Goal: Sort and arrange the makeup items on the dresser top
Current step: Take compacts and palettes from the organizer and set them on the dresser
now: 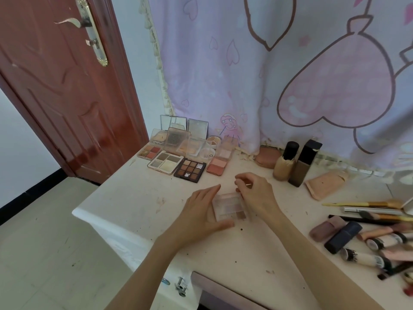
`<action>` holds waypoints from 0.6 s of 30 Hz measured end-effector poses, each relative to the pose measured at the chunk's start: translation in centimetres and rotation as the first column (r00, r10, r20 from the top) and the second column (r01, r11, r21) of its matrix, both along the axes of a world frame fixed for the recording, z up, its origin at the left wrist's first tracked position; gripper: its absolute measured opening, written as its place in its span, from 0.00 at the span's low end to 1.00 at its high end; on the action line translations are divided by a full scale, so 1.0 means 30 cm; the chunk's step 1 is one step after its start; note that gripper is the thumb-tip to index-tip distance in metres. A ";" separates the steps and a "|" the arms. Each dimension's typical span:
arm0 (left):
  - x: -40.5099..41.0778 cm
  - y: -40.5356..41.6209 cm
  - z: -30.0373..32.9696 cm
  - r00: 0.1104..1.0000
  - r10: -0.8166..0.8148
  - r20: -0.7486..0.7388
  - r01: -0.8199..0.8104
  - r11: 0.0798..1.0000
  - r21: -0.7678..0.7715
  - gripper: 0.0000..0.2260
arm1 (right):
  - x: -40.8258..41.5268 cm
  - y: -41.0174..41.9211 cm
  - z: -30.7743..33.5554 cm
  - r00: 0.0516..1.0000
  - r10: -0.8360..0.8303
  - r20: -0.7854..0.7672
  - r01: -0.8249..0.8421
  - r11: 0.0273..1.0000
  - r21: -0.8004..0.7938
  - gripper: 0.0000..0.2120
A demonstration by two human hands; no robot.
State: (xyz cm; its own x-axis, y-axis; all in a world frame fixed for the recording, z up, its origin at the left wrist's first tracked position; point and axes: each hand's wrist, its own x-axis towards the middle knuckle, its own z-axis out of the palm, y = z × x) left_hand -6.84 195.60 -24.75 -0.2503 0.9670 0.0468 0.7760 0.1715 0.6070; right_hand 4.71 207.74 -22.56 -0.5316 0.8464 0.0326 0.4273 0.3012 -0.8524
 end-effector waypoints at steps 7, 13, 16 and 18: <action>0.014 -0.022 -0.019 1.000 -0.010 -0.012 0.011 0.996 0.084 0.38 | 0.071 -0.073 0.001 0.998 -0.015 -0.063 0.009 0.996 -0.089 0.11; -0.007 -0.070 0.017 0.963 0.086 0.257 -0.162 0.943 0.290 0.31 | 0.086 -0.119 0.044 0.928 -0.046 -0.370 -0.168 0.834 -0.526 0.11; 0.000 -0.078 0.048 0.969 0.068 0.236 -0.148 0.928 0.341 0.28 | 0.072 -0.135 0.060 0.871 -0.092 -0.482 -0.341 0.594 -0.729 0.18; 0.009 -0.083 0.061 0.980 0.057 0.191 -0.124 0.925 0.359 0.26 | 0.058 -0.145 0.059 0.853 -0.133 -0.505 -0.378 0.510 -0.773 0.20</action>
